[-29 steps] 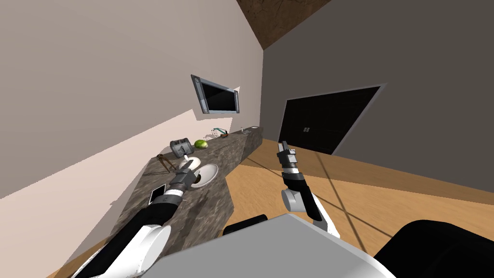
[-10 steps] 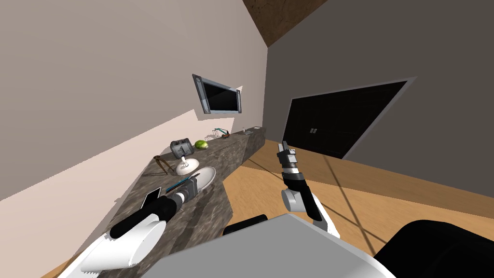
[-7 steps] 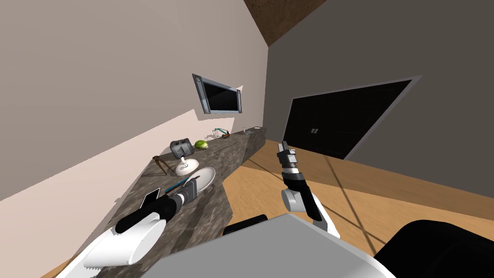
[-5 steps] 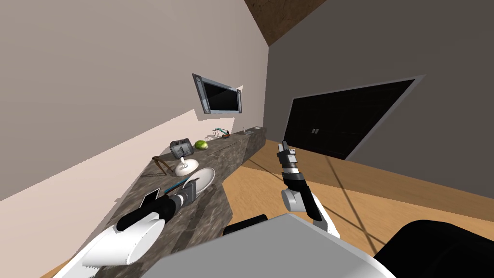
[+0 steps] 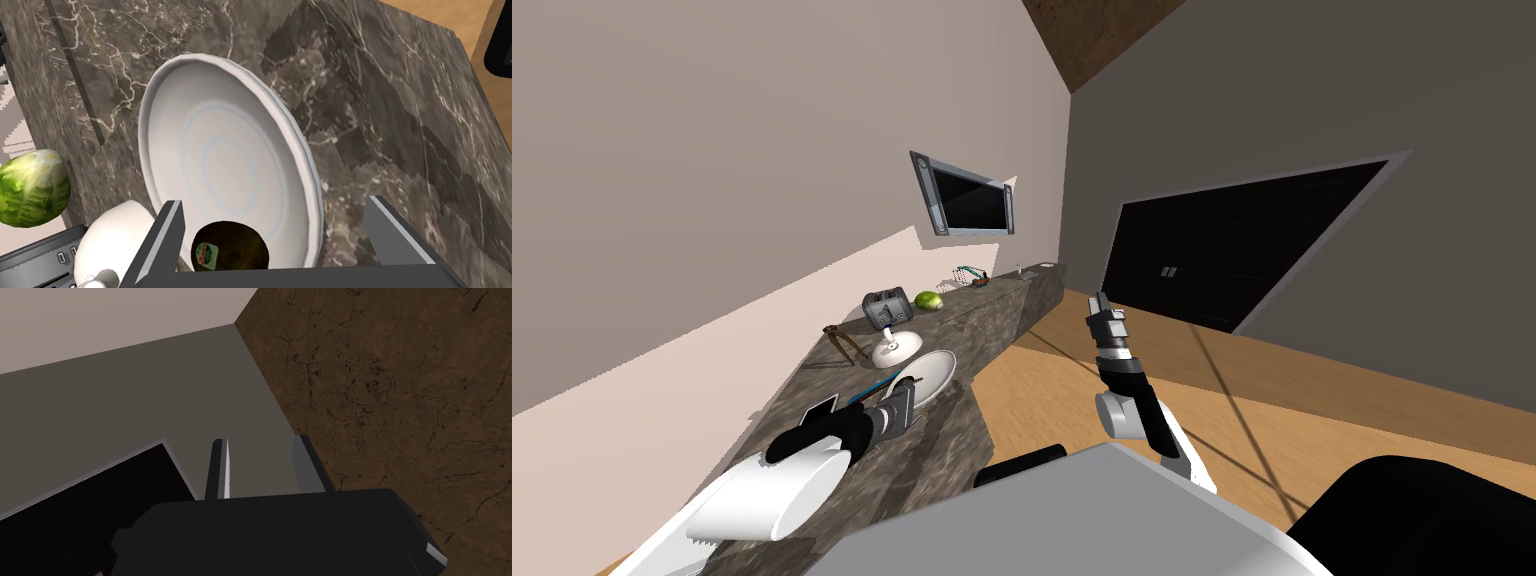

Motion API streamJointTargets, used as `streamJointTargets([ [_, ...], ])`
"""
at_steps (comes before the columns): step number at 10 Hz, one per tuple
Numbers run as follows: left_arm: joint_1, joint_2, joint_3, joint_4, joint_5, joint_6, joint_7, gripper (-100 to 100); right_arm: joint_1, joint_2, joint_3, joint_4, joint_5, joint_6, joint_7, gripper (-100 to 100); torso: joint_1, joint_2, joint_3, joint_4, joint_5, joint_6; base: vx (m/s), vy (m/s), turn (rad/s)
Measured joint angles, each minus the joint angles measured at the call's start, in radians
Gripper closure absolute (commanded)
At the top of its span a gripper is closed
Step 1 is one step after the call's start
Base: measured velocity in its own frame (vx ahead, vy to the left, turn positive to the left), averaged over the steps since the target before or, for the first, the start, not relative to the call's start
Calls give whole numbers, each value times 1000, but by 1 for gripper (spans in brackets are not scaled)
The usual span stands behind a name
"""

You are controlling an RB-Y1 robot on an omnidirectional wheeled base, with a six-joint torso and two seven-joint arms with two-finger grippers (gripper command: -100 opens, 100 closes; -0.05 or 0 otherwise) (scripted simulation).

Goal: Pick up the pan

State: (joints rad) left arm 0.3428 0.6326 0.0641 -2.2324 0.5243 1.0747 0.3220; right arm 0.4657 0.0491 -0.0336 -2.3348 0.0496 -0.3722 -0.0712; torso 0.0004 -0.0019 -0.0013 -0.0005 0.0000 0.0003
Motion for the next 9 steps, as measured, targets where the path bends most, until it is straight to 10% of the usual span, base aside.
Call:
streamJointTargets([
  [6, -27, 77, -7, 41, 55, 145, 51, -100, 0, 0, 0, 0, 0, 0, 0, 0, 0, -1, 0, 0, 0, 0, 37, -9, 11],
  [7, -27, 78, -7, 42, 56, 150, 53, 0, 0, 0, 0, 0, 0, 0, 0, 0, 0, 0, 0, 0, 0, 0, 0, 0, 0],
  [8, -27, 78, -7, 41, 55, 149, 53, -100, 0, 0, 0, 0, 0, 0, 0, 0, 0, 1, 1, 0, 0, 0, 5, -4, -47],
  [9, -28, 71, -11, 60, 50, 137, 46, -100, 0, 0, 0, 0, 0, 0, 0, 0, 0, 1, 1, 0, 0, 0, 7, -6, -55],
])
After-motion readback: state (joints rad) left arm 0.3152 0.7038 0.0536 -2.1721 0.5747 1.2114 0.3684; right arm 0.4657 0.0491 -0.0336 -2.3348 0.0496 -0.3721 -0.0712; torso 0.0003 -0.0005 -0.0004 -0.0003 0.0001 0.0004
